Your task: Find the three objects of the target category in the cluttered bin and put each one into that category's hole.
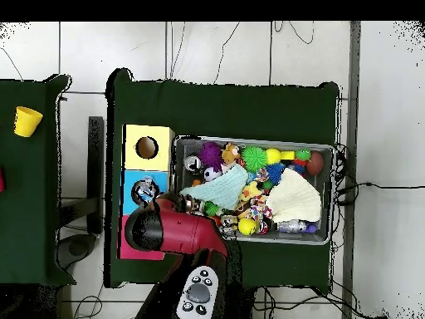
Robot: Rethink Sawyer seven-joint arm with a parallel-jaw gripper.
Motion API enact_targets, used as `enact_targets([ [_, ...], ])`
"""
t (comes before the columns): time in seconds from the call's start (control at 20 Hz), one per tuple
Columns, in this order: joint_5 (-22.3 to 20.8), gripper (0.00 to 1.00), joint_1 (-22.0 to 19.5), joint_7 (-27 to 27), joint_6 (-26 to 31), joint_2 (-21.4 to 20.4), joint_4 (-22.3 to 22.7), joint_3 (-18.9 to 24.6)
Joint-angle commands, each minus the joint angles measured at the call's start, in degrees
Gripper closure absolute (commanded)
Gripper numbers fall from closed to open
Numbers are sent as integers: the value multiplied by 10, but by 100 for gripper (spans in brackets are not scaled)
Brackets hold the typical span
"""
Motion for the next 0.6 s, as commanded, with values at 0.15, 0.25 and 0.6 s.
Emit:
enact_targets([
  [0.15,23,0,24,130,79,26,-19,-31],
  [0.25,20,0,20,123,82,26,-22,-36],
  [0.6,15,0,22,114,118,8,-27,-50],
])
